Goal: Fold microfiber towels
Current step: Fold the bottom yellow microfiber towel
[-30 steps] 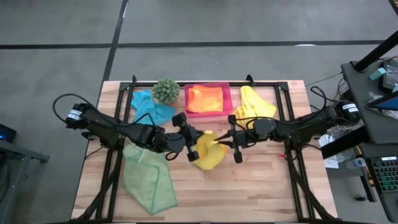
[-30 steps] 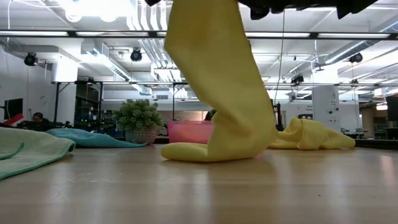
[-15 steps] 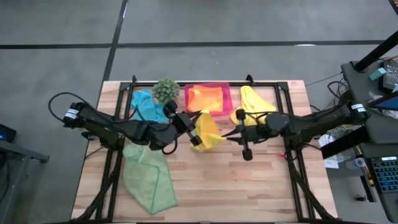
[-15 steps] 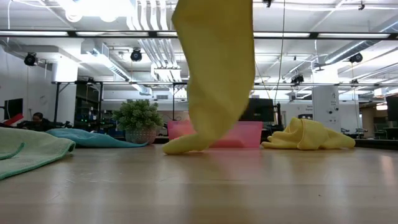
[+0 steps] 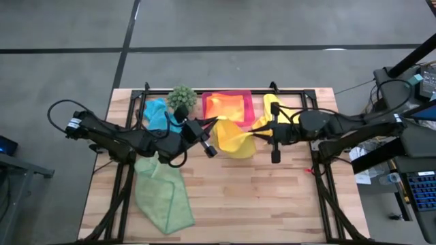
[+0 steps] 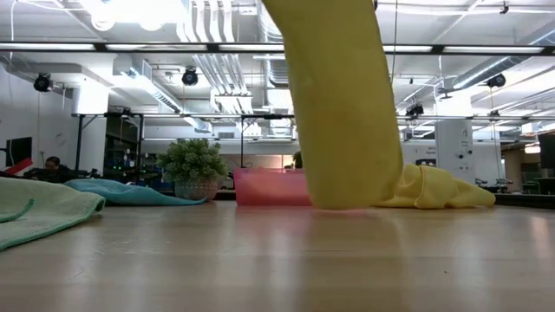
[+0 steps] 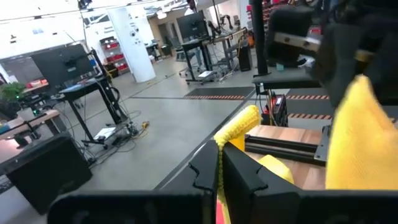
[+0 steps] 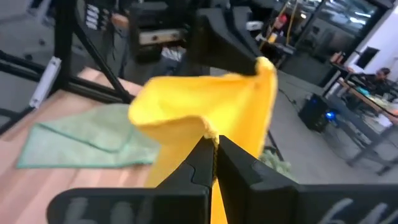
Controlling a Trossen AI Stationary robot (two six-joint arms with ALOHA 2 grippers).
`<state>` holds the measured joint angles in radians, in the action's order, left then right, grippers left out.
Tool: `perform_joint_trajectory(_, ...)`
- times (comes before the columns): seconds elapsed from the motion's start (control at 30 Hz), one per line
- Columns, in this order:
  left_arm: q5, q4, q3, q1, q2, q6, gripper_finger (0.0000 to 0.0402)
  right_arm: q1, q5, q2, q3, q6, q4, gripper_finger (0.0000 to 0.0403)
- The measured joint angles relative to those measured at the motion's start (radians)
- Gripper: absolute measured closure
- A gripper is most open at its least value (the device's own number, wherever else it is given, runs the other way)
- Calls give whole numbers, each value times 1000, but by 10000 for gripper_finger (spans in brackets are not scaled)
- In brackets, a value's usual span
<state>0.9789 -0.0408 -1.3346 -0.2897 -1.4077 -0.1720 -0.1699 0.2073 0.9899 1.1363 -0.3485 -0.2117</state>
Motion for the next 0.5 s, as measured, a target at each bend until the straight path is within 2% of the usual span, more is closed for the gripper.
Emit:
perform_joint_trajectory(0.07,0,6,0,0,0,15,401,0,22,1,37,-13,-40,394)
perform_joint_trajectory(0.13,-1,18,0,0,0,95,401,0,30,1,69,-16,-84,394)
perform_joint_trajectory(0.23,-2,117,0,-3,14,149,392,0,30,1,105,9,-154,394)
perform_joint_trajectory(0.43,-6,291,8,-6,37,297,333,0,16,3,123,78,-322,394)
perform_joint_trajectory(0.5,-30,340,15,-6,37,334,310,0,-18,5,105,99,-354,394)
